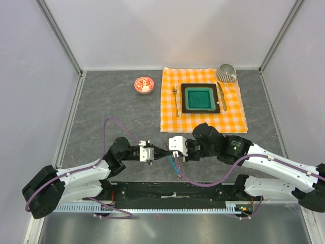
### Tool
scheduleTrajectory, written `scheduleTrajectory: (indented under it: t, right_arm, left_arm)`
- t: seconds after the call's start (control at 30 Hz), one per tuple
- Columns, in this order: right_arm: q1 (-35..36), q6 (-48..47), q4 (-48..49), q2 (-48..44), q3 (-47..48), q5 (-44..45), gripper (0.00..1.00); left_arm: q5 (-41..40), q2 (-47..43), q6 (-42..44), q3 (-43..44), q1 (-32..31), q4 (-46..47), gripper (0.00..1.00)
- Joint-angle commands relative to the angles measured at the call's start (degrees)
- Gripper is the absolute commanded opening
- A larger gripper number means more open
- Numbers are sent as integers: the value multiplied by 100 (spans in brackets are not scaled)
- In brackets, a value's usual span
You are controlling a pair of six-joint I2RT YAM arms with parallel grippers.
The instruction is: Put the keys on the keyring
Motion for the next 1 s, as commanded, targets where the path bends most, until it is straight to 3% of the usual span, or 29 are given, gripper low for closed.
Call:
scheduleTrajectory:
  t: [0.0,0.97]
  right_arm:
    - [16,-29,319,-104,21,-287,0]
    - [16,102,495,-60,30,-446,0]
  left_arm:
    - [155,-4,-103,226,-23,474,2]
    - [181,93,-340,270,-14,712,2]
